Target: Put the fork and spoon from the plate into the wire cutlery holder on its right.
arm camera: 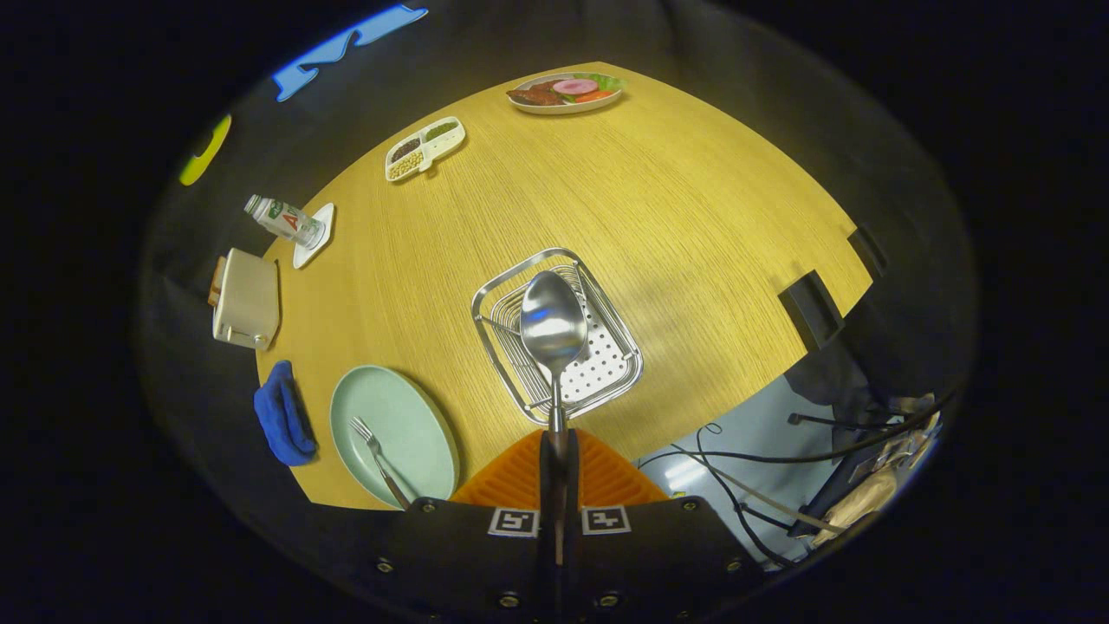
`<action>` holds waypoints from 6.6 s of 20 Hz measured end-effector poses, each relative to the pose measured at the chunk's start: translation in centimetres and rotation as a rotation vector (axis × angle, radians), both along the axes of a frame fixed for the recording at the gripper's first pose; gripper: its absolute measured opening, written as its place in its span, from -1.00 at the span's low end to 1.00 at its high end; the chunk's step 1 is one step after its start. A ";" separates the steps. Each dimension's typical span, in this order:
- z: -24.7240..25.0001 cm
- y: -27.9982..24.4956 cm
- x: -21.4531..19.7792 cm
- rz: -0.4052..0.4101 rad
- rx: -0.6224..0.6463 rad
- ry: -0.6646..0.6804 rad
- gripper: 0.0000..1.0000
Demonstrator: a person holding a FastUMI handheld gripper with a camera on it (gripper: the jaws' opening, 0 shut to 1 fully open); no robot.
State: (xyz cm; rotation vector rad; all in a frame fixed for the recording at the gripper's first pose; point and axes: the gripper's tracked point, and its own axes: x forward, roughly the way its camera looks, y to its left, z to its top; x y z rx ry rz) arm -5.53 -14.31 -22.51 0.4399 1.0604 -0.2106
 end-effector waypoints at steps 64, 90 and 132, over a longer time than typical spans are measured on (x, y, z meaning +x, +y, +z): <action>-10.0 24.0 0.1 0.680 -0.124 -0.016 -0.98; 3.5 4.9 2.8 0.058 0.039 -0.237 -0.99; 14.8 3.0 3.4 0.003 -0.197 -0.627 0.50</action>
